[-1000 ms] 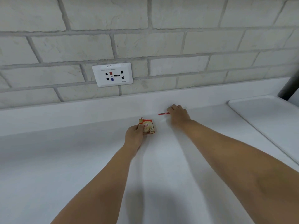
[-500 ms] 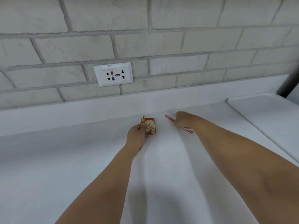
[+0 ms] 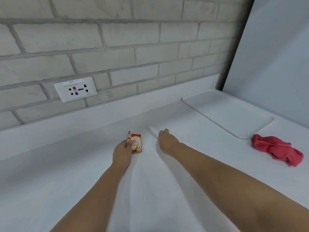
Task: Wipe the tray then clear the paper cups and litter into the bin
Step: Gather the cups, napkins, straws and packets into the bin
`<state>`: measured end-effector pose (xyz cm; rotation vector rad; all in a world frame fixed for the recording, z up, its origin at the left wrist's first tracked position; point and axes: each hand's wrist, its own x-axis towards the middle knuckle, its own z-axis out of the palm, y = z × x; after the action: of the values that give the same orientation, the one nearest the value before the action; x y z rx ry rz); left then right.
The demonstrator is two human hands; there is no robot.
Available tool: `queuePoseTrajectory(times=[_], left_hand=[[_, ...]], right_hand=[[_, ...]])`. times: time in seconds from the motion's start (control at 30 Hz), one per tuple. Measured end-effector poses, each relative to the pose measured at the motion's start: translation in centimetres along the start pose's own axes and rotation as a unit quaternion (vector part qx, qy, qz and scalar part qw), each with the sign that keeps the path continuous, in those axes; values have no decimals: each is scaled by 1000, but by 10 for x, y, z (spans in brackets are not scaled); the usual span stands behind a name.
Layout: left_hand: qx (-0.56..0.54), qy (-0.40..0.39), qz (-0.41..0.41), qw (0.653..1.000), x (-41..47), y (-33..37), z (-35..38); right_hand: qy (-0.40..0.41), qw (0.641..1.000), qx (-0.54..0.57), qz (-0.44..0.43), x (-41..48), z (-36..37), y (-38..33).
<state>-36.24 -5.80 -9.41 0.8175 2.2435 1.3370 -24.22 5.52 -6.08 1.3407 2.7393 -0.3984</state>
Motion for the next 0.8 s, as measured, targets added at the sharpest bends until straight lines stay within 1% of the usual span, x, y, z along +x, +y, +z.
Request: queuePoseTrajectory(times=[0.1,0.27,0.3,0.37,0.43,0.5,0.6,0.63,0.67,0.73,0.77,0.8], left_hand=[[11,-30,43,999,-23,11,20],[-32,-103,89,990,-66,39,62],[-42,-118,93,988,-76,46,70],[-53,-146,103,983,-96,60,86],[-53,-174,113,977,-116,77,103],[-37,-199,128,971,-135,96,121],[24,-247,177,953,-169,128,150],[42,-266,197,943,-185,138,162],[57,-281,215,934,-197,146,169],[89,-312,244,914,-225,160,185],[107,-326,250,906,-239,166,195],[129,-340,252,897,-253,171,206]], right_hand=[[-24,997,61,29,-31,-10,27],[-68,980,161,93,-86,-27,76],[-66,971,207,105,-99,-31,86],[-57,936,321,134,-126,-41,107],[-34,912,379,156,-152,-52,128],[4,909,383,166,-176,-62,151],[79,910,372,168,-210,-75,187],[103,917,345,174,-224,-78,202],[126,930,292,182,-232,-81,212],[174,943,194,207,-252,-87,234],[190,940,179,217,-262,-89,246],[191,940,176,221,-273,-89,258]])
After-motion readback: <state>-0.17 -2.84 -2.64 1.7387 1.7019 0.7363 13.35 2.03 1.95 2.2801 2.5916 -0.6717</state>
